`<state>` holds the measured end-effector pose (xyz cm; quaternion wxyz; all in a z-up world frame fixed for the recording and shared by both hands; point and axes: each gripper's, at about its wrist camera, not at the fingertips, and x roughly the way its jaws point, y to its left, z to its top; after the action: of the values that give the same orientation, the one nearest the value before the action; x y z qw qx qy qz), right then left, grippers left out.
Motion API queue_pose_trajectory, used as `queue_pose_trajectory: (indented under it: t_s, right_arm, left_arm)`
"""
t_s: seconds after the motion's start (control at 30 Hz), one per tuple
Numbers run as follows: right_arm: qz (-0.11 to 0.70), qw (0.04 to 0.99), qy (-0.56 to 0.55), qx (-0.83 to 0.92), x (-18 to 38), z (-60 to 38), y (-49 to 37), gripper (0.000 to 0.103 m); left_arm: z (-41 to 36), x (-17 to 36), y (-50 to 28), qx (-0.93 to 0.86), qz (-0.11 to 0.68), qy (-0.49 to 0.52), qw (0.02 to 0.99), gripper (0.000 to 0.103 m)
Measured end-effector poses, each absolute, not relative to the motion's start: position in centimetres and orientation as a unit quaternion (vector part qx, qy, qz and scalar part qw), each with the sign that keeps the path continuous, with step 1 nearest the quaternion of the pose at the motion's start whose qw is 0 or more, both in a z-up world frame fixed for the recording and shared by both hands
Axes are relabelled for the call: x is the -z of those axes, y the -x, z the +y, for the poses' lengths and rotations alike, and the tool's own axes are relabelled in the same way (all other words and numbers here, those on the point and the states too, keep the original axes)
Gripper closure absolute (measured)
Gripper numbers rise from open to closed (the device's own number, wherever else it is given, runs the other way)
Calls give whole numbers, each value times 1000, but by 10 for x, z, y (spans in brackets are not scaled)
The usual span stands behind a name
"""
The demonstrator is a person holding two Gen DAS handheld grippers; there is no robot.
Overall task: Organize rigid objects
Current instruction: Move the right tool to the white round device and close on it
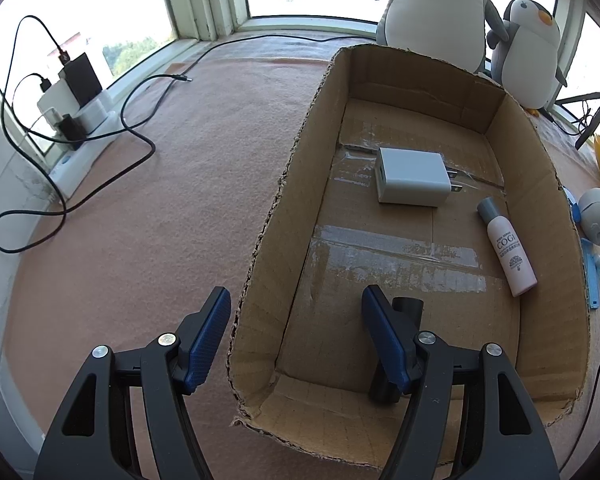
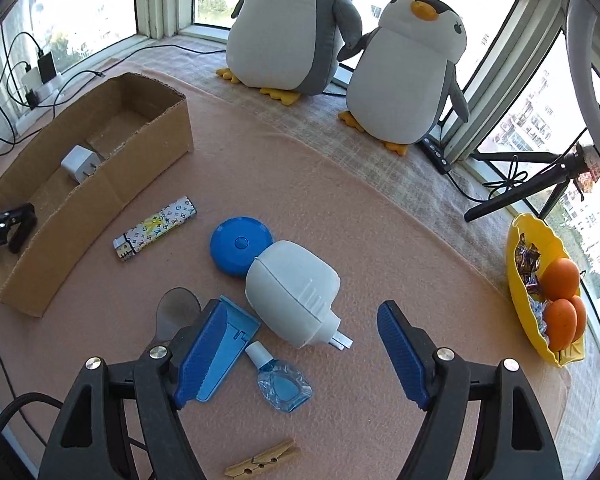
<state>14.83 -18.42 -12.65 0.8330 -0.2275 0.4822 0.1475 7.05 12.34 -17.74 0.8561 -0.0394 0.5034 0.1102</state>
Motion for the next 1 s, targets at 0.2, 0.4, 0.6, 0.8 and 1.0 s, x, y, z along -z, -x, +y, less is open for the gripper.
queue_pose_trajectory:
  t_s: [0.2, 0.4, 0.6, 0.8, 1.0]
  right_arm:
    - [482, 818, 256, -183, 131, -182, -163, 28]
    - [488, 805, 263, -211, 144, -176, -174, 27]
    - [489, 804, 266, -211, 153, -173, -182, 27]
    - [505, 800, 252, -206, 158, -177, -189, 29]
    - [523, 804, 202, -197, 159, -188, -191, 43]
  left_arm:
    - [123, 178, -71, -110, 505, 38, 855, 34]
    - [126, 178, -72, -110, 506, 44, 854, 34]
    - [126, 178, -72, -110, 506, 44, 854, 34]
    - [126, 178, -72, -110, 506, 44, 854, 34]
    - [127, 179, -72, -110, 506, 45, 854, 34]
